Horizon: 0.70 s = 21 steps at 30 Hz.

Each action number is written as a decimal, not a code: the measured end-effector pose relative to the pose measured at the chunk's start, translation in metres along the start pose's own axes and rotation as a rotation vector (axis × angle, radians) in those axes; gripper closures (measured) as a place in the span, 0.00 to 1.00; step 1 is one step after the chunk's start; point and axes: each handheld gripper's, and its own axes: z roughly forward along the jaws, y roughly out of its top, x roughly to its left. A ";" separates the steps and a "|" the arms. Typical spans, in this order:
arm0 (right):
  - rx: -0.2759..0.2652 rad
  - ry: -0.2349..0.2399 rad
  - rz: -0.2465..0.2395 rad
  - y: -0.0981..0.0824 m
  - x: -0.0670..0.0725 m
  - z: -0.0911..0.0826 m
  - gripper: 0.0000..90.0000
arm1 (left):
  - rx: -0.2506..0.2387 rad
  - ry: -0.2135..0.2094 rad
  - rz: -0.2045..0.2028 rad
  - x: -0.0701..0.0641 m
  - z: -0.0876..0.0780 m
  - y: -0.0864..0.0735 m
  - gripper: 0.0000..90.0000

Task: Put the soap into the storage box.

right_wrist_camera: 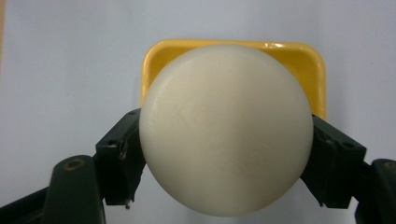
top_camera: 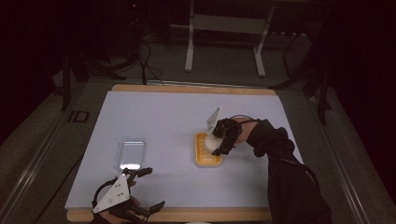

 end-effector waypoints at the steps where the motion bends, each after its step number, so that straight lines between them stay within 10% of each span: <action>1: -0.003 -0.004 0.001 0.000 -0.001 0.002 0.28 | 0.000 0.000 0.000 0.000 0.000 0.000 0.00; 21: 0.022 -0.020 0.083 -0.005 -0.010 0.043 0.27 | 0.003 -0.009 0.000 0.000 0.000 0.000 0.00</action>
